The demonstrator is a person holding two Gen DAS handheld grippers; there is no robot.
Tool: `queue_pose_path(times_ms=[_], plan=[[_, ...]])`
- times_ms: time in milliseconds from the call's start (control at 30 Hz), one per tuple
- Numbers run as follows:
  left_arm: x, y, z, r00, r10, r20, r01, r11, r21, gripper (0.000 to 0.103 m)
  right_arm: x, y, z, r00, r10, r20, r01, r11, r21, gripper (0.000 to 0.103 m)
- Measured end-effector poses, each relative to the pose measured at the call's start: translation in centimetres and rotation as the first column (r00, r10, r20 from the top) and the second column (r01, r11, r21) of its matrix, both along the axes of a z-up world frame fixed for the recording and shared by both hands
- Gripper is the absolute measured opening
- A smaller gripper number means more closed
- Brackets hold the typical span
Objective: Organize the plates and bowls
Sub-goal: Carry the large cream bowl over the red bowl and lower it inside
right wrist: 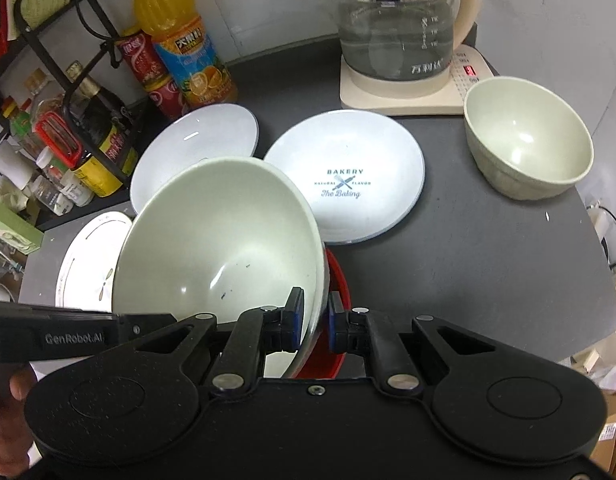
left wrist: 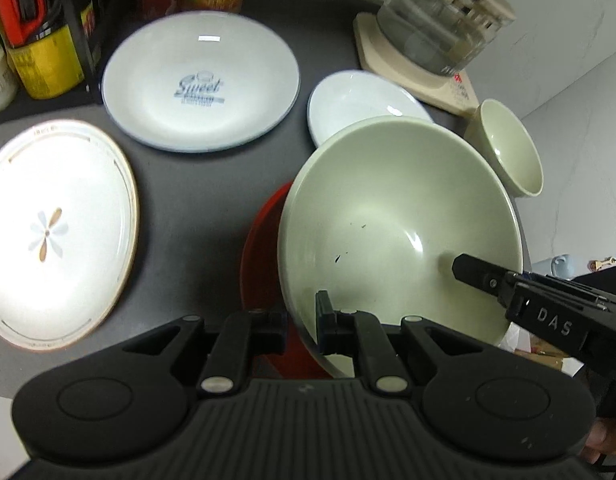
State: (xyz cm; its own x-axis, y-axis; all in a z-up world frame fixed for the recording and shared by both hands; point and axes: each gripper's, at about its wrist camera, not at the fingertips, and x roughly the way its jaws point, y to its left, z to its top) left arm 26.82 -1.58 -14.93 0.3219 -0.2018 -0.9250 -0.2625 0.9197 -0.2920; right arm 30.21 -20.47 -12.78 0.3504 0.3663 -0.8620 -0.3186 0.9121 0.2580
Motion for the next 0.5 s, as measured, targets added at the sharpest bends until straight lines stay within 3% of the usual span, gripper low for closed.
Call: queue_pose_path(times_ms=[233,500], plan=[[0.1,1.0,-1.3,1.0,-0.013,-0.028,0.012,1.0,-0.019,0.01,0.0,0.4,-0.7,0.999,-0.045,-0.028,0.045,0.999,-0.015,0.01],[0.2,1.6,-0.5,1.0,-0.013,-0.008,0.013,1.0,-0.022,0.01,0.2,0.8,-1.3,0.996,-0.074,-0.039,0.073,0.997,-0.026,0.008]])
